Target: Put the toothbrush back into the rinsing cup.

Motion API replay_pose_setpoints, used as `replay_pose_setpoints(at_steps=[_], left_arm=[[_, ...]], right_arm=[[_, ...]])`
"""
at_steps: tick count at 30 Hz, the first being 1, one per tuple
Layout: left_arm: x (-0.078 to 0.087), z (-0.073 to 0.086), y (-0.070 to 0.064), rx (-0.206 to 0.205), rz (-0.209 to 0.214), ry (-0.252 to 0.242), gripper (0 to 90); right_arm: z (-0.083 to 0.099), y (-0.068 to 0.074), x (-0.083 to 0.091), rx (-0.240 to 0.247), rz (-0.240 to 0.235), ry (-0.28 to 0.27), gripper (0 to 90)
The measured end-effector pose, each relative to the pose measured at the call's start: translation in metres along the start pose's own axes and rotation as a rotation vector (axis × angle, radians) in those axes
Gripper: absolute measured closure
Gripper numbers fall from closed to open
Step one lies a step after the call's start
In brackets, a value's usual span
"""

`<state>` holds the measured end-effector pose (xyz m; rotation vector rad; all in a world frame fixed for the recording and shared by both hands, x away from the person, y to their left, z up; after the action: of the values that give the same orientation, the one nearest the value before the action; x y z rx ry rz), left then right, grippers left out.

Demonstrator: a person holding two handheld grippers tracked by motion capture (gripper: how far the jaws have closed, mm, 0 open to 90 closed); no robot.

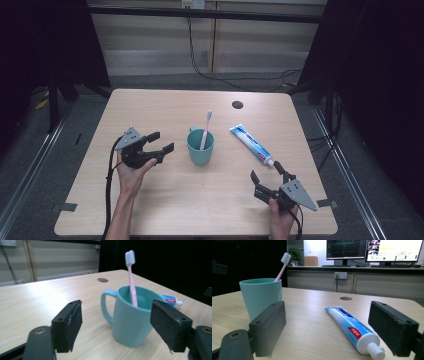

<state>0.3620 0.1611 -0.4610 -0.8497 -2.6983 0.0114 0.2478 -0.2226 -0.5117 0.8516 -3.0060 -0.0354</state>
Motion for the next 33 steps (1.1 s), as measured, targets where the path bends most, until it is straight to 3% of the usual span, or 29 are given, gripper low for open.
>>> replay_pose_setpoints(at_steps=[3, 8, 12, 15, 18, 20, 22, 24, 26, 29, 30, 33], left_arm=[[0.005, 0.009, 0.003, -0.014, -0.015, 0.021, 21.6], [0.012, 0.023, 0.008, 0.01, -0.001, 0.034, 17.9], [0.018, 0.033, 0.006, -0.011, 0.005, 0.035, 15.9], [0.023, 0.04, 0.005, -0.027, -0.006, 0.043, 15.8], [0.03, 0.049, 0.005, -0.048, -0.017, 0.053, 16.1], [0.033, 0.053, 0.006, -0.034, -0.013, 0.063, 15.9], [0.037, 0.056, 0.006, -0.046, -0.02, 0.048, 15.9], [0.043, 0.06, 0.004, -0.027, 0.006, 0.048, 16.0], [0.049, 0.065, 0.001, -0.043, -0.002, 0.037, 16.6], [0.056, 0.073, -0.002, -0.021, 0.001, 0.01, 16.1], [0.059, 0.074, -0.002, -0.034, -0.009, 0.009, 16.2], [0.064, 0.075, -0.005, -0.012, -0.01, -0.019, 16.3]], right_arm=[[0.0, 0.0, 0.0, 0.0, -0.001, 0.002, 14.0], [0.0, -0.001, 0.002, -0.031, 0.0, 0.011, 12.7], [0.0, -0.002, 0.001, -0.02, 0.063, 0.033, 12.9], [0.0, -0.004, 0.002, -0.032, 0.02, 0.041, 12.6], [0.0, -0.008, 0.001, -0.056, 0.021, 0.057, 13.1], [0.0, -0.009, 0.0, -0.064, 0.031, 0.074, 14.0], [0.0, -0.01, -0.003, -0.067, 0.02, 0.093, 17.6], [-0.002, -0.01, -0.004, -0.061, 0.017, 0.108, 20.4], [-0.006, -0.011, -0.006, -0.07, -0.002, 0.119, 23.9], [-0.013, -0.011, -0.009, -0.077, -0.059, 0.13, 30.4], [-0.015, -0.011, -0.009, -0.072, -0.063, 0.139, 30.4], [-0.021, -0.011, -0.013, -0.07, -0.07, 0.148, 31.8]])
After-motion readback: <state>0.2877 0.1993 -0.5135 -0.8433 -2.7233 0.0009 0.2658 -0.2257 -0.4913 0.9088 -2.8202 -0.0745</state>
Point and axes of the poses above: each handheld gripper's, and its own axes: x roughly backward along the jaws, z roughly out of its underside, y roughly to its left, the point moved 4 cm from there along -x, roughly forward along the jaws, and after that the axes turned 14 degrees about -z, right-handed, at the moved point
